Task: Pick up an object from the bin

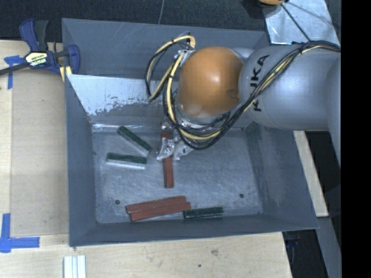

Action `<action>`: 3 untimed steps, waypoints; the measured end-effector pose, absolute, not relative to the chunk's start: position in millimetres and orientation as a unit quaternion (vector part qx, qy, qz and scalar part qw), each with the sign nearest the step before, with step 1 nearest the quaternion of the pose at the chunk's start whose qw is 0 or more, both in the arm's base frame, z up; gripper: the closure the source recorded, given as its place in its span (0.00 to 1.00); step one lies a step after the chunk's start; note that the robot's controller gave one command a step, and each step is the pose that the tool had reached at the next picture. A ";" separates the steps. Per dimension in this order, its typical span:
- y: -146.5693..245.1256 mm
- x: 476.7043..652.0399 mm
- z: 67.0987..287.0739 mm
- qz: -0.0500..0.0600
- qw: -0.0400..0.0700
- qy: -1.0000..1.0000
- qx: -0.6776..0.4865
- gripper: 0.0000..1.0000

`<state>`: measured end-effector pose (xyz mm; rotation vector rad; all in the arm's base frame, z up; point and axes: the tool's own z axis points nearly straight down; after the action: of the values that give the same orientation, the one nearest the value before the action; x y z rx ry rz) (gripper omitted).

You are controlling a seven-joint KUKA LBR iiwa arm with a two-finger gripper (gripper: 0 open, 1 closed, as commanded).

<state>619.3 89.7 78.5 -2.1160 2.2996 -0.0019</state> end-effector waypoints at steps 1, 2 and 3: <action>89.7 619.4 78.5 -0.001 0.008 0.736 -0.677 1.00; 92.6 615.4 123.1 0.002 -0.001 0.743 -0.670 1.00; 91.7 613.2 191.1 0.001 0.000 0.717 -0.698 1.00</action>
Offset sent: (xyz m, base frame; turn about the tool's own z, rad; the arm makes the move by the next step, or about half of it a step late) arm -0.0008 0.0092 0.0979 0.0419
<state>613.2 91.7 191.1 -2.1906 2.2505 0.0041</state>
